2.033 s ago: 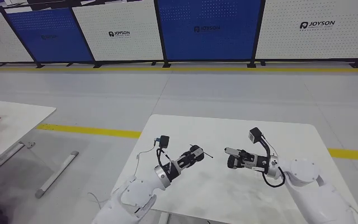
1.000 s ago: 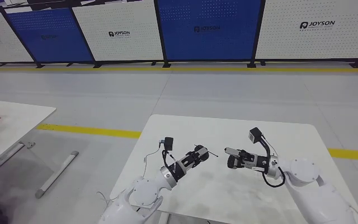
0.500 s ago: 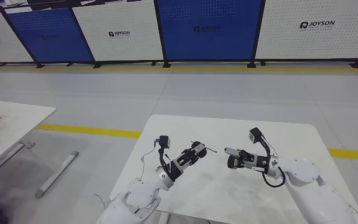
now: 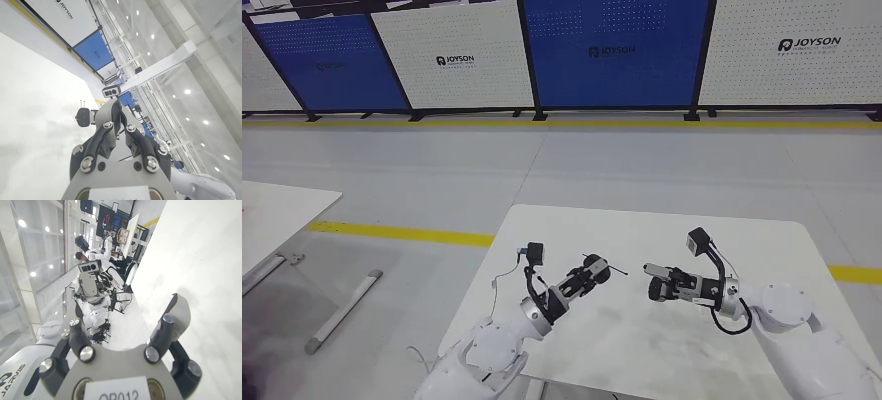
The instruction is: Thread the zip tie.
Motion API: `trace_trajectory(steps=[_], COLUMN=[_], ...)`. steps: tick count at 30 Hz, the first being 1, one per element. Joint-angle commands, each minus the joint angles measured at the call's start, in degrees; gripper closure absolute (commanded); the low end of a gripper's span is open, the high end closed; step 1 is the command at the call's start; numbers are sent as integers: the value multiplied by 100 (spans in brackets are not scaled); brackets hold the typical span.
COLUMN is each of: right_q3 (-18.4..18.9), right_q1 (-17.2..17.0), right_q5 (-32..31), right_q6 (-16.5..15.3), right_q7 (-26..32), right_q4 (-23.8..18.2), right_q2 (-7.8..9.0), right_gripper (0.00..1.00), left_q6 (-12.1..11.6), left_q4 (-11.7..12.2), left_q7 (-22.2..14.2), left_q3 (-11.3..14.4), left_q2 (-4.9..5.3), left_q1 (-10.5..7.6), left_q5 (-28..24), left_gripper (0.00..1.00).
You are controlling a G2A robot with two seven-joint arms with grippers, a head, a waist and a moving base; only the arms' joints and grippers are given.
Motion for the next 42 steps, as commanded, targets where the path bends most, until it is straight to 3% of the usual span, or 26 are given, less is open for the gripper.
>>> trace_trajectory(steps=[1,17,20,27,32,34,42], right_q3=[0,0,38,640,877,885,885], right_q1=[0,0,-34,-317,-408,-486,-486], right_q5=[0,0,-493,-1636,-2955,-2932,-2932], right_q6=[0,0,52,480,1320,1407,1407], right_q7=[0,0,-272,-271,-381,-635,-635], right_q4=[0,0,-206,-1073,-1539,-1655,-1655], right_q2=[0,0,36,292,441,430,430], right_gripper=[0,0,0,0,0,0,0], left_q6=[63,63,63,63,63,63,63], left_q4=[42,42,42,42,42,42,42], left_q7=[-5,-5,-5,-5,-5,-5,-5], left_q3=[26,26,26,26,26,26,26], left_q2=[-5,-5,-5,-5,-5,-5,-5], left_q1=[-17,-17,-17,-17,-17,-17,-17], left_q5=[51,51,51,51,51,51,51], left_gripper=[100,100,100,100,100,100,100])
